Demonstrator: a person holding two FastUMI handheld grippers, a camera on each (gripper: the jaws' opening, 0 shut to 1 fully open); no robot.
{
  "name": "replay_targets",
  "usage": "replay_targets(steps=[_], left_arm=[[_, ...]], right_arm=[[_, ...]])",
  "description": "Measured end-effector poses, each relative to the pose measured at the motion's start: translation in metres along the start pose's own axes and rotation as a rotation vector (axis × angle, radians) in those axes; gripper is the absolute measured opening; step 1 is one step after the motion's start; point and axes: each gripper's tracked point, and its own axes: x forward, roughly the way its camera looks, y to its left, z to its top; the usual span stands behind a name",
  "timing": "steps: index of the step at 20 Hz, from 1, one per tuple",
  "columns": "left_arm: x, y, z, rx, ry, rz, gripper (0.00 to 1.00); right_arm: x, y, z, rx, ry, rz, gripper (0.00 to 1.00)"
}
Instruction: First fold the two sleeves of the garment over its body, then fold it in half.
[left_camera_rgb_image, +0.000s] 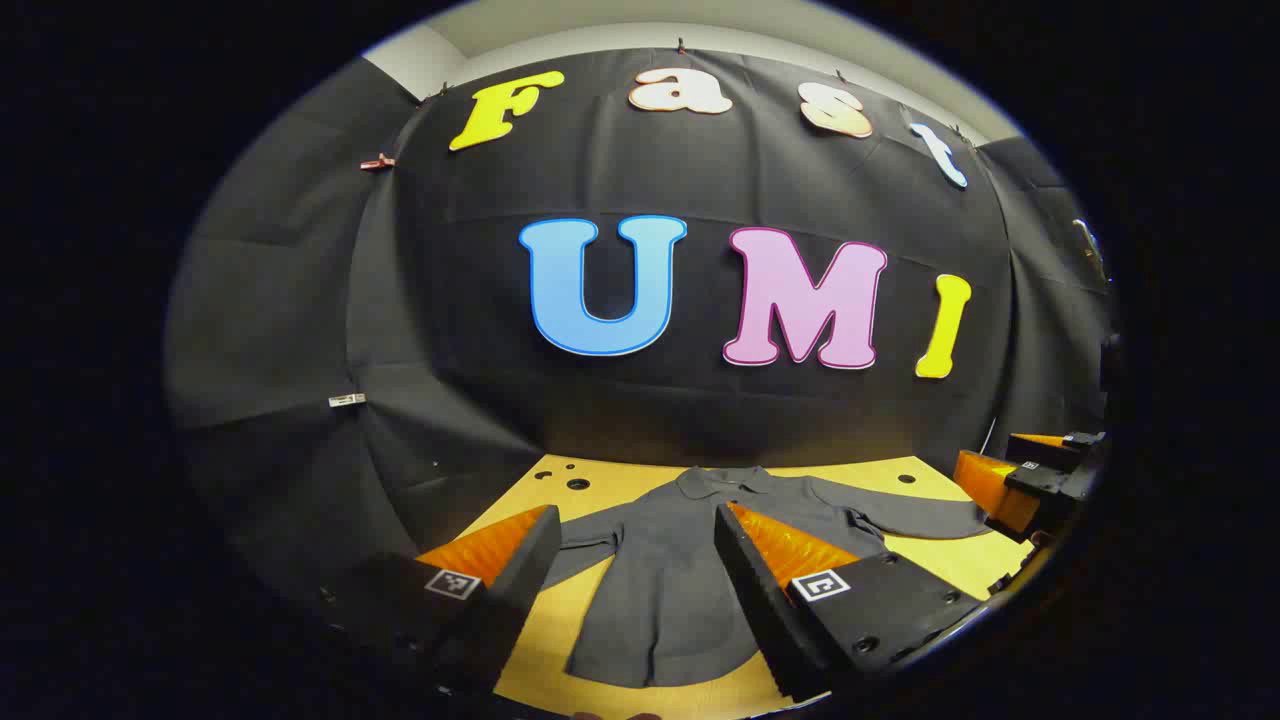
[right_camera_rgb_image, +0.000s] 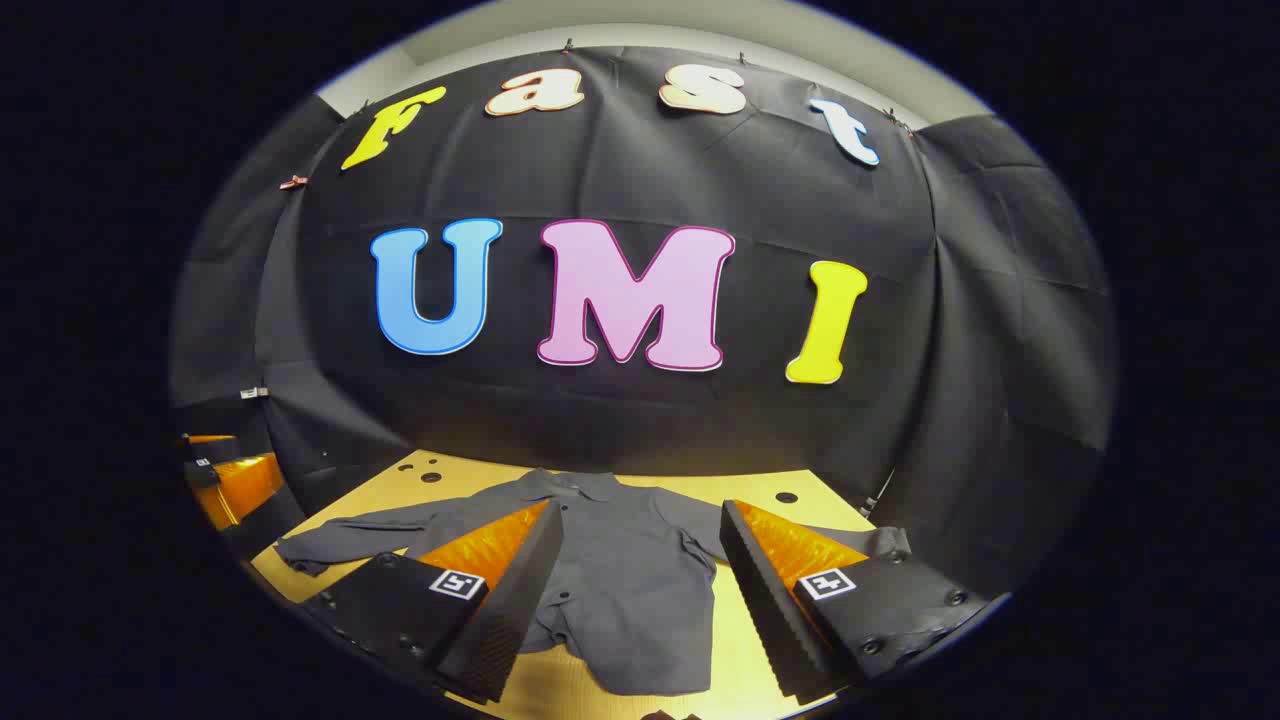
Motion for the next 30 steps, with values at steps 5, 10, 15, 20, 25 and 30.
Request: replay_targets(steps=[5,10,15,20,25,30], left_arm=[[0.027,-0.016,0.006,0.027,-0.016,-0.010,0.97],[0.049,-0.038,0.003,0.024,-0.011,-0.051,0.94],[0.067,-0.052,0.000,0.023,0.004,-0.062,0.97],[0.079,-0.057,-0.007,0.032,0.027,-0.052,0.97],[0.091,-0.060,-0.023,0.021,0.082,-0.033,0.97],[0.099,-0.055,-0.034,0.022,0.108,0.020,0.97]], right_arm=[[0.024,-0.026,0.006,0.010,-0.025,-0.022,0.98],[0.044,-0.050,0.005,0.005,-0.026,-0.051,0.98],[0.055,-0.069,-0.008,0.006,-0.011,-0.059,0.98],[0.077,-0.091,-0.023,0.022,0.033,-0.076,0.98],[0.103,-0.142,-0.044,-0.010,0.088,-0.168,0.98],[0.121,-0.204,-0.081,-0.021,0.188,-0.251,0.98]])
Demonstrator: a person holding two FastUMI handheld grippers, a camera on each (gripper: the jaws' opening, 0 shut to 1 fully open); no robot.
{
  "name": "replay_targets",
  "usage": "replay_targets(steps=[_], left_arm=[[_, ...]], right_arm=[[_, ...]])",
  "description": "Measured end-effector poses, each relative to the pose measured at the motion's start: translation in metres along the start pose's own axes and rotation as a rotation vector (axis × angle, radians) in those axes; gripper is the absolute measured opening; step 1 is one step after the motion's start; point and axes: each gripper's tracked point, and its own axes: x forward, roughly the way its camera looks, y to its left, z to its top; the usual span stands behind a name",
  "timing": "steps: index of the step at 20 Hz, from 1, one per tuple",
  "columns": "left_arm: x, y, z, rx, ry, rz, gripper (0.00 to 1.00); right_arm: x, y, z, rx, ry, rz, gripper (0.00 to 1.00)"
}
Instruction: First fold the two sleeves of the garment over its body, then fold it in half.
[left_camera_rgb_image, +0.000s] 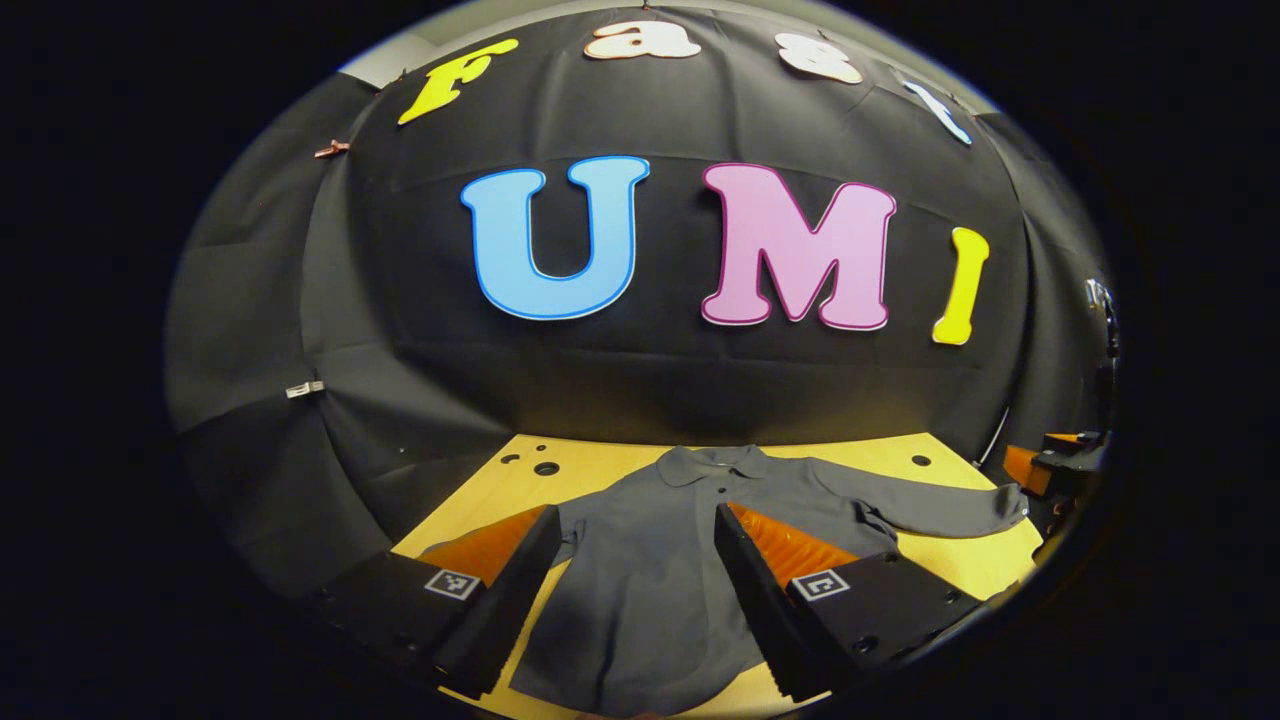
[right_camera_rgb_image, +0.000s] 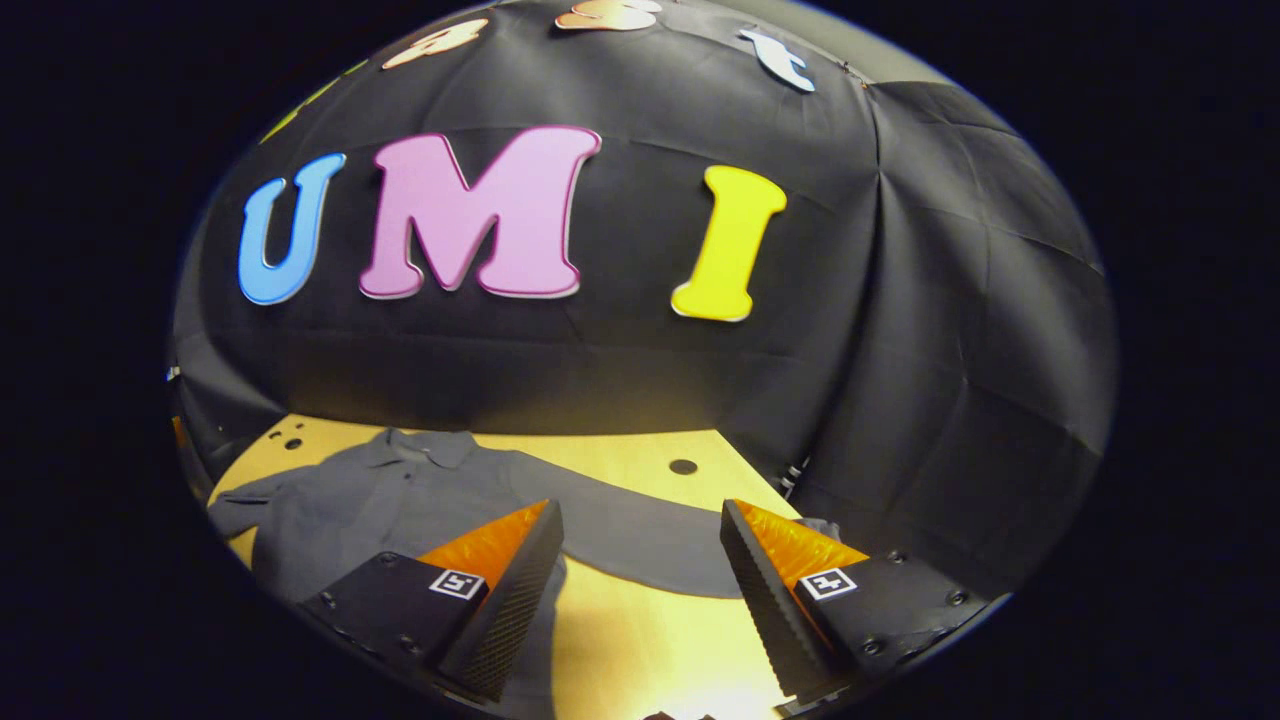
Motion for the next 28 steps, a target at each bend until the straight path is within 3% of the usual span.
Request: replay_targets(steps=[14,24,28], left_arm=[[0.025,-0.009,-0.046,-0.002,0.147,0.129,0.97],[0.018,-0.024,-0.079,-0.012,0.242,0.158,0.96],[0.015,-0.027,-0.084,-0.002,0.258,0.163,0.96]], right_arm=[[0.115,-0.137,-0.086,-0.009,0.275,-0.141,0.98],[0.153,-0.192,-0.165,-0.008,0.490,-0.202,0.98],[0.161,-0.207,-0.180,0.052,0.535,-0.228,0.98]])
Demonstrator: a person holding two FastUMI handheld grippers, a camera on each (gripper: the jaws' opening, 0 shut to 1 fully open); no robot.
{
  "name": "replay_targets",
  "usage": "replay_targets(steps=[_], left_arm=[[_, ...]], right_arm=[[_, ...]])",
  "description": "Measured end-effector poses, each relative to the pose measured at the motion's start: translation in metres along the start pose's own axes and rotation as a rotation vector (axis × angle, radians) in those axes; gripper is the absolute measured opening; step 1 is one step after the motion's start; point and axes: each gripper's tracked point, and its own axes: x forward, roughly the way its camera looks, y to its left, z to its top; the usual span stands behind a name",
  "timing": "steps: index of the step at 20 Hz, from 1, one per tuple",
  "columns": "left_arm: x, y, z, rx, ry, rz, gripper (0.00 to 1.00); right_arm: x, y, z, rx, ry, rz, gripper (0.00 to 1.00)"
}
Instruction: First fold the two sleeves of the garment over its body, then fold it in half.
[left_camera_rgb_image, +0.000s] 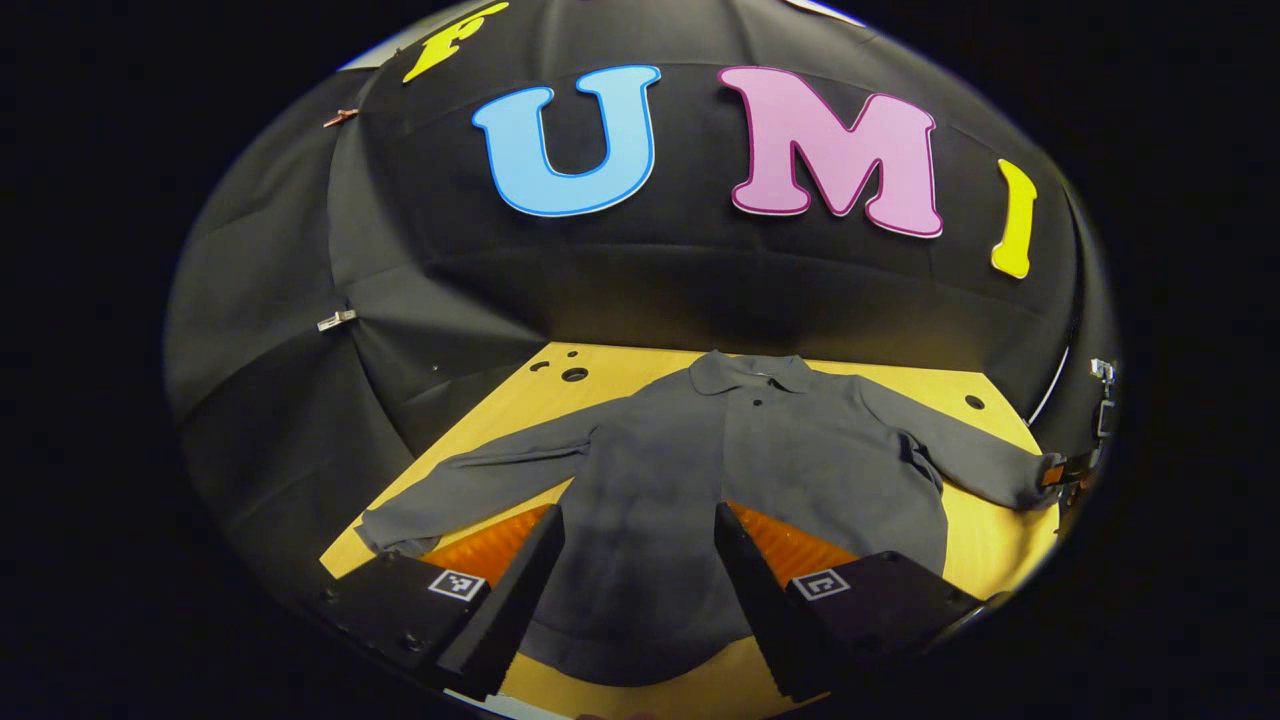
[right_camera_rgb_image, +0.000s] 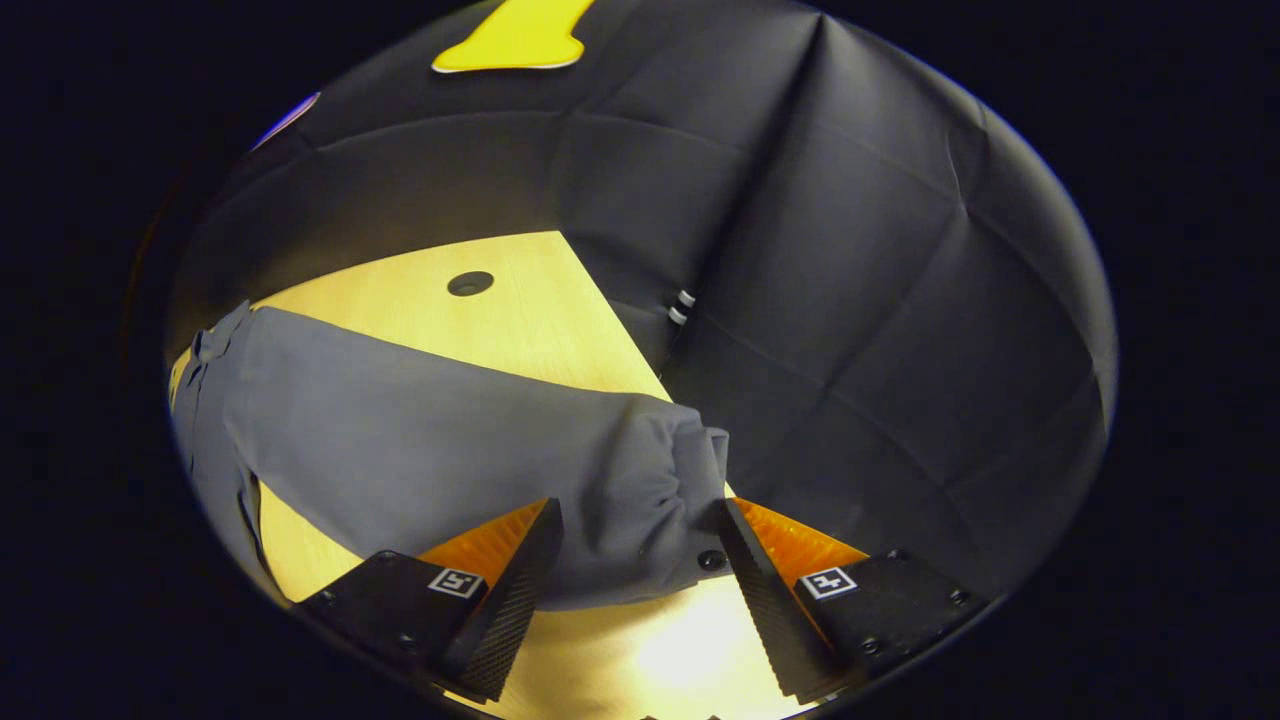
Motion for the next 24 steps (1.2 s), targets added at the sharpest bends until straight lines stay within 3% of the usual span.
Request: replay_targets(steps=[6,10,13,14,15,17,18,19,24], left_arm=[[-0.005,-0.001,0.000,0.017,0.005,0.012,0.95],[-0.003,-0.005,0.001,0.006,0.009,0.011,0.96],[-0.004,-0.007,0.002,0.011,0.005,0.010,0.96],[-0.005,-0.008,0.004,0.014,0.003,0.010,0.96],[-0.007,-0.007,0.003,0.016,0.002,0.009,0.96],[-0.009,-0.005,0.002,0.015,0.004,0.009,0.96],[-0.008,-0.002,0.002,0.010,0.006,0.011,0.96],[-0.007,0.000,0.001,0.005,0.008,0.014,0.96],[-0.006,0.022,-0.001,-0.013,0.010,0.033,0.96]], right_arm=[[0.023,-0.009,-0.015,0.033,0.053,-0.005,0.99],[0.026,0.001,-0.016,0.113,0.080,0.050,0.93],[0.031,0.014,-0.015,0.163,0.087,0.086,0.56],[0.030,0.018,-0.016,0.158,0.085,0.096,0.55],[0.030,0.021,-0.015,0.148,0.082,0.104,0.35],[0.028,0.027,-0.013,0.131,0.076,0.109,0.21],[0.025,0.027,-0.015,0.127,0.078,0.095,0.20],[0.024,0.028,-0.015,0.128,0.080,0.091,0.09],[0.001,0.039,0.007,0.089,0.034,0.053,0.08]])
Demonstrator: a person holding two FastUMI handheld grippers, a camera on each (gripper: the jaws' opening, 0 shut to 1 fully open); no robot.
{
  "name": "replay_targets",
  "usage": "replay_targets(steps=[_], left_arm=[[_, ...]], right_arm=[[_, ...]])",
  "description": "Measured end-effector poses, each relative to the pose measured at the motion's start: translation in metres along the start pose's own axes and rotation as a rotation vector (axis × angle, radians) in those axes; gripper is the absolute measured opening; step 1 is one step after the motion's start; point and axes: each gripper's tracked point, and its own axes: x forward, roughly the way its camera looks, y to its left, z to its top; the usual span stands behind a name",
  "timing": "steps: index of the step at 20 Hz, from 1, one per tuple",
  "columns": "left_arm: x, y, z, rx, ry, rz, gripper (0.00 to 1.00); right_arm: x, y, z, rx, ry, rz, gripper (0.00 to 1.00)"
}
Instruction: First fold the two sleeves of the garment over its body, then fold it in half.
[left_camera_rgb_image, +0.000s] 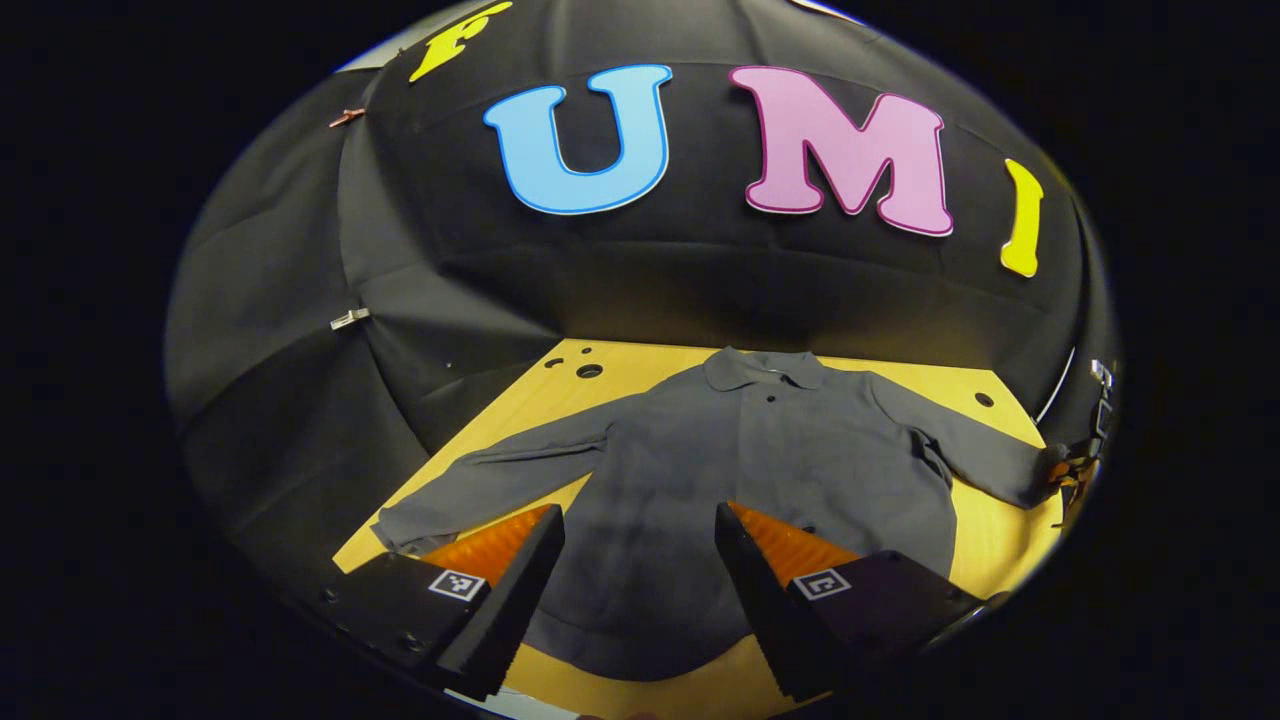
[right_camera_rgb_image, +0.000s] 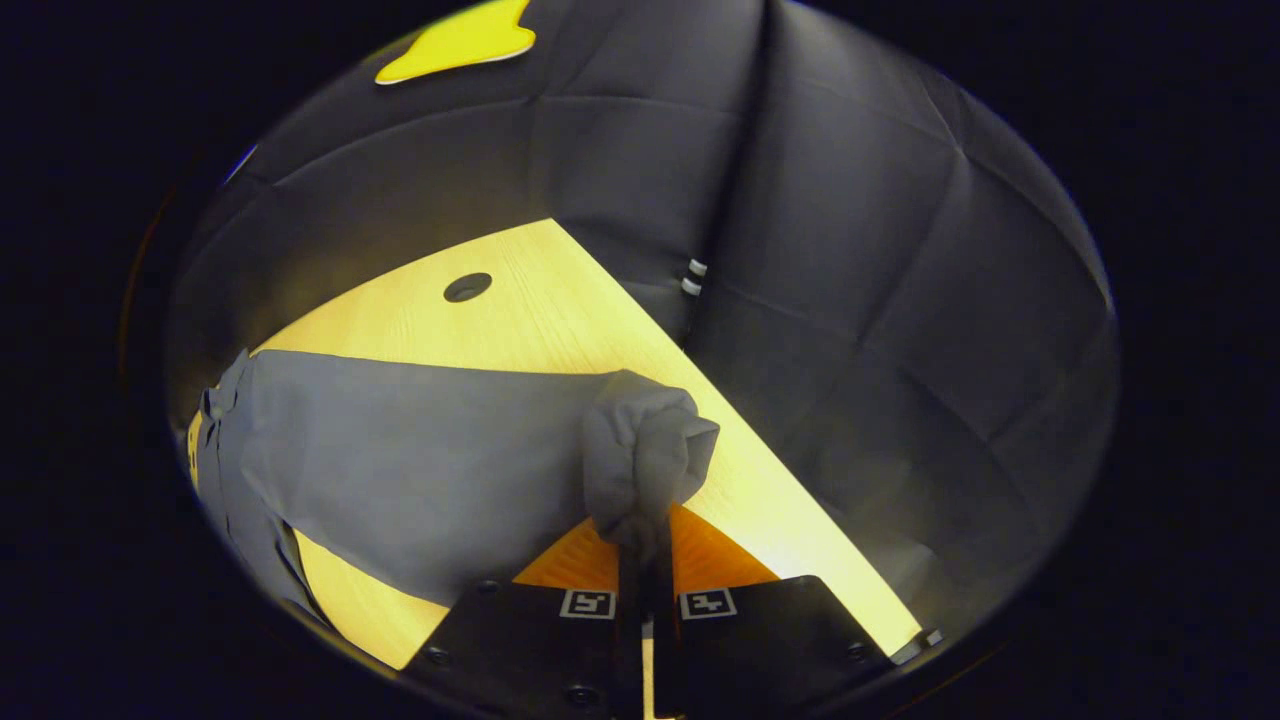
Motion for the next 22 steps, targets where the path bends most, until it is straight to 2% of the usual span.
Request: replay_targets(steps=[3,7,16,22], left_arm=[[0.004,0.014,-0.002,-0.011,0.004,0.005,0.96],[0.010,0.033,-0.004,-0.020,0.009,0.002,0.96],[0.020,0.099,-0.015,-0.086,0.023,0.039,0.96],[0.017,0.146,-0.029,-0.130,0.041,0.100,0.96]], right_arm=[[-0.027,0.024,0.018,-0.047,-0.051,0.017,0.08],[-0.060,0.071,0.043,-0.116,-0.109,0.079,0.08],[-0.120,0.242,0.092,-0.263,-0.227,0.272,0.08],[-0.150,0.363,0.089,-0.310,-0.255,0.407,0.08]])
